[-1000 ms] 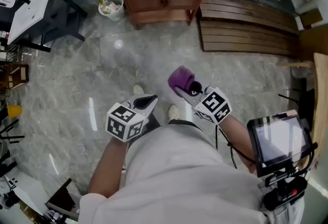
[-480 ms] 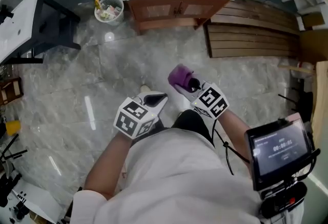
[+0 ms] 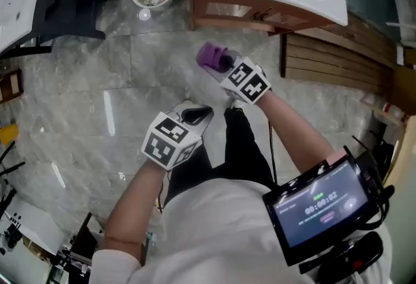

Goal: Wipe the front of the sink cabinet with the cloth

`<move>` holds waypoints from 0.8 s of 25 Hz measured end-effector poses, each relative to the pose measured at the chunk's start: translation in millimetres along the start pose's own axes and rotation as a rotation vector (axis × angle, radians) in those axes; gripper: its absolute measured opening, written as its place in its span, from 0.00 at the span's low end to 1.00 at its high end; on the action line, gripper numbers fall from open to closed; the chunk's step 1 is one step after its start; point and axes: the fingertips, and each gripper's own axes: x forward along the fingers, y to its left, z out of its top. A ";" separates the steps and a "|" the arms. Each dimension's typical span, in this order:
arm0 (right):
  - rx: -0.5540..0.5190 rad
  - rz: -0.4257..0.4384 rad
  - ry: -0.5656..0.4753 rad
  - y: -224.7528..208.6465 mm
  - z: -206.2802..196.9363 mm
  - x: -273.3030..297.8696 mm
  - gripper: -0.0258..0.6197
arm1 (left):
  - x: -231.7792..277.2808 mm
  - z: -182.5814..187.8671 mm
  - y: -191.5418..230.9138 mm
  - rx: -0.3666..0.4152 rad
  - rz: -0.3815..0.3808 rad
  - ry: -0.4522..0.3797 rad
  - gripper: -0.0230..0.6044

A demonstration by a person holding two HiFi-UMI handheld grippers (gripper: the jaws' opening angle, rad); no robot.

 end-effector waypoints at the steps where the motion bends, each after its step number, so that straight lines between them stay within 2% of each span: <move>1: 0.005 0.011 0.005 -13.9 2.7 13.8 0.15 | 6.4 4.9 8.8 -0.021 0.014 -0.012 0.05; 5: 0.028 0.043 0.016 -65.0 8.7 62.7 0.15 | 34.5 30.2 29.9 -0.109 0.027 -0.076 0.05; 11: 0.212 0.101 -0.049 -117.3 27.8 107.2 0.15 | 64.8 53.8 49.7 -0.079 0.045 -0.063 0.05; 14: 0.270 0.092 -0.079 -140.7 32.1 113.0 0.15 | 70.0 62.5 58.6 -0.066 0.065 -0.061 0.05; 20: 0.413 0.073 -0.146 -175.3 30.8 112.4 0.15 | 75.8 63.4 64.0 -0.095 0.070 -0.063 0.05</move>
